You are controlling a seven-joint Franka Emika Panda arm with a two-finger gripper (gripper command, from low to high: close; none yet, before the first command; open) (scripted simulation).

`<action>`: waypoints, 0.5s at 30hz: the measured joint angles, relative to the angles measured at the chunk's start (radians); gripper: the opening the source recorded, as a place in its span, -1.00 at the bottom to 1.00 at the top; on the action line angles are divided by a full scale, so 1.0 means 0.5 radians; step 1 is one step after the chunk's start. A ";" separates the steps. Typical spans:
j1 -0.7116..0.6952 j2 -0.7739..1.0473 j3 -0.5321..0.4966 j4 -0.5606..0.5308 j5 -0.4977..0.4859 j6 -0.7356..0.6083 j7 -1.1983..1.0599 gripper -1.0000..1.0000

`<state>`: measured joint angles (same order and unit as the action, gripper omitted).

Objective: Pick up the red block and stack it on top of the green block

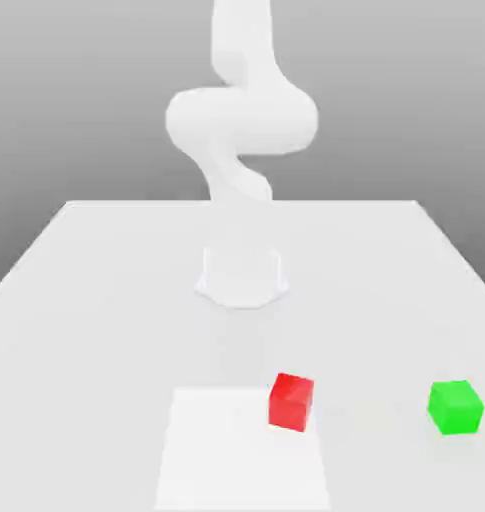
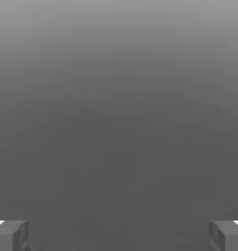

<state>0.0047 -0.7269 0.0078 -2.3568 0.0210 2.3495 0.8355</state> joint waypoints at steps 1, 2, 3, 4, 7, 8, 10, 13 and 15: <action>0.003 0.072 0.011 -0.054 0.021 0.048 0.034 0.00; 0.006 0.143 0.023 -0.107 0.041 0.096 0.067 0.00; 0.010 0.214 0.037 -0.158 0.059 0.143 0.101 0.00; 0.012 0.283 0.052 -0.210 0.077 0.189 0.136 0.00; 0.021 0.491 0.104 -0.363 0.119 0.327 0.246 0.00; 0.023 0.561 0.123 -0.414 0.130 0.374 0.285 0.00; 0.026 0.703 0.167 -0.518 0.147 0.468 0.369 0.00; 0.025 0.927 0.239 -0.679 0.150 0.618 0.518 0.00; 0.022 1.091 0.287 -0.794 0.124 0.727 0.645 0.00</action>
<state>0.0156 -0.1813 0.1514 -2.7536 0.0829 2.7133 1.1578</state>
